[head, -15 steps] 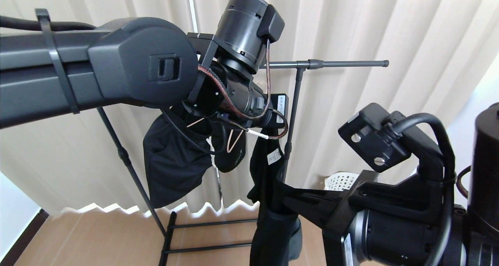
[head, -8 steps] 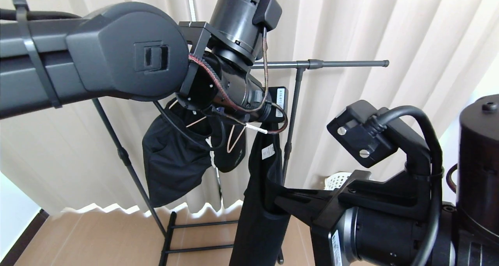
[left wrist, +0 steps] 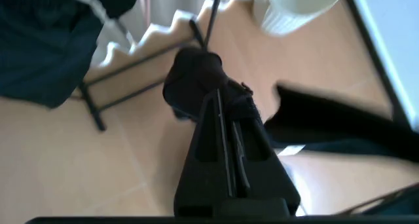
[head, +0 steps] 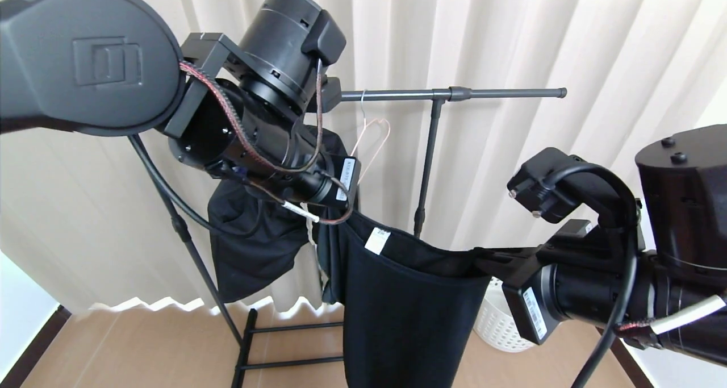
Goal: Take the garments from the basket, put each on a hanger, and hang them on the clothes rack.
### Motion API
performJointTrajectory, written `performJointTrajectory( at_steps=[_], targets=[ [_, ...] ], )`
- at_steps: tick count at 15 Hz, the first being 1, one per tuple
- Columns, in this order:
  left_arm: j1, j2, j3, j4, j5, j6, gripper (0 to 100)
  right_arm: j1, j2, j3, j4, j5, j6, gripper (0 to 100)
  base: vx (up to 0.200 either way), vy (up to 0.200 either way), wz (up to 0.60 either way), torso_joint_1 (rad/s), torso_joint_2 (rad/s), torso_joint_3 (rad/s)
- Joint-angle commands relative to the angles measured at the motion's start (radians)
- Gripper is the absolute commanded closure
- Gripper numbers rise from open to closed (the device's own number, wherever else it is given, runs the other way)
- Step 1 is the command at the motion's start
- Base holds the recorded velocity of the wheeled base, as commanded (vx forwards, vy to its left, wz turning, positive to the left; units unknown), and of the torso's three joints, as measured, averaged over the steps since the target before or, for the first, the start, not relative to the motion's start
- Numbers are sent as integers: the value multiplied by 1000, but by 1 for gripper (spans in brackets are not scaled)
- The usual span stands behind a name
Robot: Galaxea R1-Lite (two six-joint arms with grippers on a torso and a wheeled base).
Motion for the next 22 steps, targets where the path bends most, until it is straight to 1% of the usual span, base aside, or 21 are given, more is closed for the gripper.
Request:
performJointTrajectory(
  at_steps=[1, 3, 4, 5, 7, 8, 9, 10, 12, 13, 14, 15, 16, 19, 20, 22],
  targets=[
    [6, -61, 57, 13, 2, 10, 100, -46, 31, -15, -7, -1, -1, 100, 0, 0, 0, 0, 0, 0],
    [5, -98, 121, 15, 5, 5, 100, -90, 90, -55, -7, -19, 8, 100, 0, 0, 0, 0, 0, 0],
    [3, -144, 199, 15, 5, 5, 100, -129, 140, -64, -10, -72, 16, 100, 0, 0, 0, 0, 0, 0],
    [3, -181, 261, 15, 5, 7, 100, -152, 180, -69, -42, -98, 26, 100, 0, 0, 0, 0, 0, 0],
    [-18, -224, 389, 12, -4, 2, 100, -172, 258, -72, -139, -111, 37, 100, 0, 0, 0, 0, 0, 0],
    [-44, -222, 426, 4, -4, -7, 100, -172, 283, -84, -151, -111, 37, 100, 0, 0, 0, 0, 0, 0],
    [-77, -221, 451, -13, -4, -29, 100, -172, 320, -119, -156, -111, 42, 100, 0, 0, 0, 0, 0, 0],
    [-123, -201, 457, -34, -4, -81, 100, -179, 375, -191, -154, -111, 65, 100, 0, 0, 0, 0, 0, 0],
    [-163, -163, 428, -37, -6, -131, 100, -179, 449, -316, -153, -110, 106, 100, 0, 0, 0, 0, 0, 0],
    [-169, -155, 419, -37, -7, -144, 100, -179, 461, -342, -154, -108, 112, 100, 0, 0, 0, 0, 0, 0],
    [-182, -140, 397, -37, -21, -170, 100, -178, 484, -402, -153, -108, 123, 100, 0, 0, 0, 0, 0, 0],
    [-192, -120, 365, -37, -44, -211, 100, -167, 511, -471, -153, -108, 143, 100, 0, 0, 0, 0, 0, 0],
    [-193, -113, 346, -37, -61, -239, 100, -143, 525, -514, -151, -108, 152, 100, 0, 0, 0, 0, 0, 0],
    [-202, -97, 284, -37, -121, -305, 100, -100, 562, -595, -156, -108, 161, 100, 0, 0, 0, 0, 0, 0],
    [-213, -89, 261, -37, -131, -337, 100, -95, 570, -613, -156, -108, 177, 100, 0, 0, 0, 0, 0, 0],
    [-215, -66, 233, -48, -128, -355, 100, -83, 573, -638, -151, -108, 194, 100, 0, 0, 0, 0, 0, 0]
  ],
)
